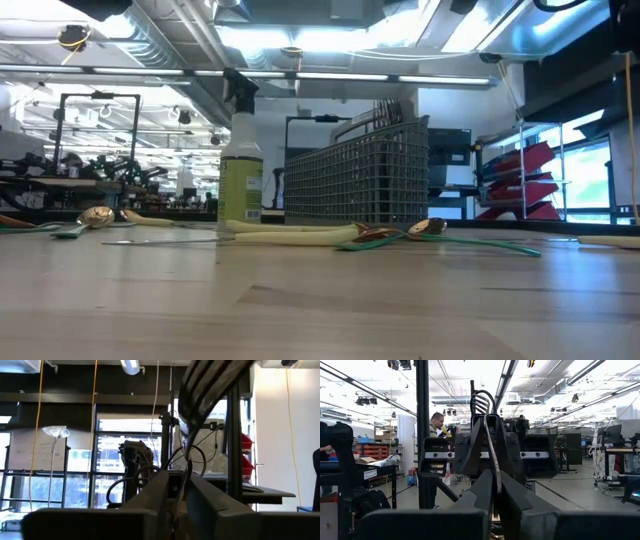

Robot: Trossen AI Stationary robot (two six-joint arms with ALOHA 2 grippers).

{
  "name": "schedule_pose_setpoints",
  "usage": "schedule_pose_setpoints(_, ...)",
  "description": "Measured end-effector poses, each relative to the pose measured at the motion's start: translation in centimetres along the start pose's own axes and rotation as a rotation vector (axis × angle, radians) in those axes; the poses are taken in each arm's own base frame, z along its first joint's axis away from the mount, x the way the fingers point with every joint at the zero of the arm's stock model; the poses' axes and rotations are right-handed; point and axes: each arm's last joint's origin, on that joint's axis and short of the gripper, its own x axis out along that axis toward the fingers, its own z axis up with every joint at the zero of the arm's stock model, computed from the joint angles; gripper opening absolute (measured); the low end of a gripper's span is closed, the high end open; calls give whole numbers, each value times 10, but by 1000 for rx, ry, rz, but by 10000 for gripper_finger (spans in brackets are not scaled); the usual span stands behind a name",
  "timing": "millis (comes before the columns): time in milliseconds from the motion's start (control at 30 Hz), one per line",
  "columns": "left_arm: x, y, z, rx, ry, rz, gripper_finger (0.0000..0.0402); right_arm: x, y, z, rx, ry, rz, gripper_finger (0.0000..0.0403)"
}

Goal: Sort silverware
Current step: Put the black fork into the gray silverware organizer

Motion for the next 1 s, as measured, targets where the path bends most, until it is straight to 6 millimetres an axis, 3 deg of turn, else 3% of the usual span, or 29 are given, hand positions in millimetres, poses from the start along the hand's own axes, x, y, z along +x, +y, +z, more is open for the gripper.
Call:
schedule_pose_setpoints(167, 0, 0, 0, -9, 0, 1, 3, 0, 0, 0, -14, 0, 0, 0)
schedule_pose_setpoints(733, 2, 5, -3, -34, 11, 26, 0, 0, 0, -14, -70, 140, -39, 0)
schedule_pose_setpoints(1000, 5, 11, -5, -57, 11, 23, 0, 5, -14, -22, -8, 196, -100, 0)
